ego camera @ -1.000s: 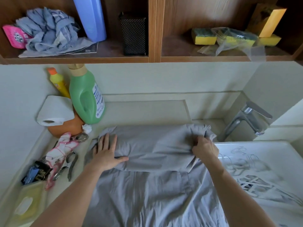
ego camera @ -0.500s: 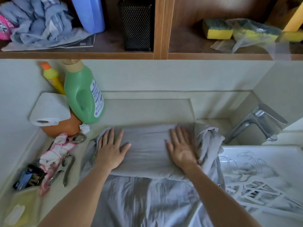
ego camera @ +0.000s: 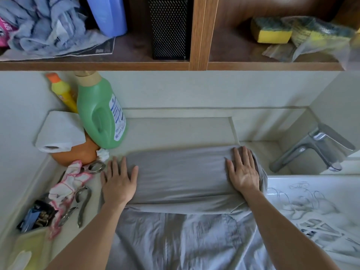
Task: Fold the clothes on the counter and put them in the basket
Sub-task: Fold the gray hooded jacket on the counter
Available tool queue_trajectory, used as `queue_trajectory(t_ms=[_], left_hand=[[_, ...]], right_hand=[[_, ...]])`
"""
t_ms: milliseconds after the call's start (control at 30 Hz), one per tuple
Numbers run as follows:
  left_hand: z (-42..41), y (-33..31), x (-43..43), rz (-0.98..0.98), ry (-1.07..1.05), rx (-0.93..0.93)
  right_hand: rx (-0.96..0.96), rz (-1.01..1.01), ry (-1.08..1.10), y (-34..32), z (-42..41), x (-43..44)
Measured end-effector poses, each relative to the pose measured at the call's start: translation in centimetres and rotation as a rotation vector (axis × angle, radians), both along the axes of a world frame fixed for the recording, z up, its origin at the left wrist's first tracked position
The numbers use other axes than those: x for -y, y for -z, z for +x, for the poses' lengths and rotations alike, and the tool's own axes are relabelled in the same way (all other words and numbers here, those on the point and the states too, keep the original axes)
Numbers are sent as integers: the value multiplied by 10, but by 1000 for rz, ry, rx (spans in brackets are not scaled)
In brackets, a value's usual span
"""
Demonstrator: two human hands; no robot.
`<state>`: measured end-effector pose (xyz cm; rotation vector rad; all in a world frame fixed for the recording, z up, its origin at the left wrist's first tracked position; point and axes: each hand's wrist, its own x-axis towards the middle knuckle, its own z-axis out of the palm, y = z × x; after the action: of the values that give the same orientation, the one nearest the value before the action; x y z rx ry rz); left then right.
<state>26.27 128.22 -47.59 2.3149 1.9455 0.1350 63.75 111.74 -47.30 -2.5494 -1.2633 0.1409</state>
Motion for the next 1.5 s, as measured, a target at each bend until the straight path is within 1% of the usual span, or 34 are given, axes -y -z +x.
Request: queue_trajectory(t_ms=[67,133,167,200,267,300,367,433,467,533,567,700,767,800,833,900,1000,1100,1133,1167,1233,1267,1300,1333,1367,1400,1433,1467,1500], left_hand=[[-3,-4,-3,-57,-8,-9],[0,-13,-7,-134,3,-11],[2,-19,-11,-155,58,-11],[4,-26,-18,-149,157,-4],[9,-48,-32,-161,372,14],[11,-59,-40,-228,428,18],[15,-77,-52,-379,431,-27],[16,-82,-57,-435,404,-94],[17,-83,-57,-449,390,-89],[18,-85,-56,-413,367,-1],[21,-90,-53,-366,355,54],[24,-123,-48,-72,299,252],[19,-135,-51,14,290,320],[13,-138,-50,44,296,338],[7,-137,-48,62,308,338],[-7,-129,-38,60,326,299],[-28,-116,-11,6,366,251],[-51,-106,24,-3,469,221],[-60,-101,35,-27,502,205],[-68,-96,48,-92,536,176],[-84,-86,68,-285,582,83],[-89,-82,75,-403,565,92],[-91,-81,82,-485,509,197],[-92,-79,88,-455,413,351],[-89,-77,92,-313,291,504],[-85,-73,92,-145,141,584],[-81,-68,90,-76,-4,627],[-76,-63,88,-122,-128,646],[-71,-57,86,-219,-216,653]], right_hand=[[-50,-88,-6,-9,5,-4],[-90,-235,-59,-24,20,-11],[-103,-321,-103,-33,32,-16],[-99,-397,-148,-44,43,-21],[-42,-475,-238,-61,62,-30],[3,-496,-286,-66,69,-32],[52,-558,-364,-76,73,-37],[20,-615,-399,-83,62,-42],[27,-627,-416,-84,55,-43],[102,-556,-414,-88,44,-47],[135,-464,-377,-91,41,-48],[236,116,-279,-120,41,-48],[329,284,-273,-134,38,-42],[367,331,-294,-139,34,-37],[383,347,-328,-139,32,-31],[369,305,-396,-134,29,-16],[274,245,-455,-114,24,20],[211,173,-573,-91,14,68],[148,128,-615,-82,13,82],[77,61,-650,-72,12,95],[-57,-185,-704,-59,8,114],[-86,-288,-732,-61,3,119],[-135,-328,-761,-65,-1,121],[-172,-291,-752,-69,-7,119],[-258,-180,-694,-73,-14,115],[-242,-47,-588,-78,-22,109],[-152,103,-482,-80,-25,100],[4,151,-334,-78,-25,92],[101,103,-143,-75,-23,85]])
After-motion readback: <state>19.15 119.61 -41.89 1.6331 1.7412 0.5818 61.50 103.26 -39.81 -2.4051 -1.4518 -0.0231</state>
